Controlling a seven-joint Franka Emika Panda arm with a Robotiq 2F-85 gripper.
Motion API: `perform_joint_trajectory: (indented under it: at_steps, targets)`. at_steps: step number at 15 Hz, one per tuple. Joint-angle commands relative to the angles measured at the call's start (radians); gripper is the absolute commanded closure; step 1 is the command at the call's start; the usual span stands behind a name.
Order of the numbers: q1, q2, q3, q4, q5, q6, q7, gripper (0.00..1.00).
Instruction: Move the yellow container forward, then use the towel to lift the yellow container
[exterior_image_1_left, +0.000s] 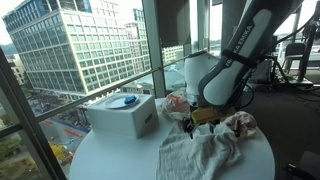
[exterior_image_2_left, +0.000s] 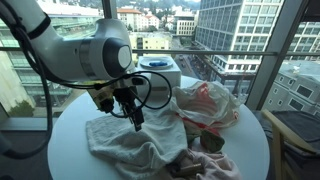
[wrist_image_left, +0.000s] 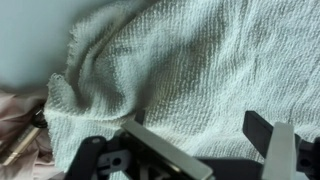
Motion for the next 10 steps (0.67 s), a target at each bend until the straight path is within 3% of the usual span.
perform_joint_trajectory:
  at_steps: [1,8,9,10]
  targets:
    - [0.020,0.053,-0.018,0.007,0.018,0.076,-0.037,0.00]
    - [0.062,0.158,-0.076,0.059,0.019,0.132,-0.065,0.01]
    - [0.070,0.163,-0.085,0.062,0.019,0.133,-0.070,0.25]
    - [0.076,0.166,-0.090,0.064,0.020,0.131,-0.080,0.26]
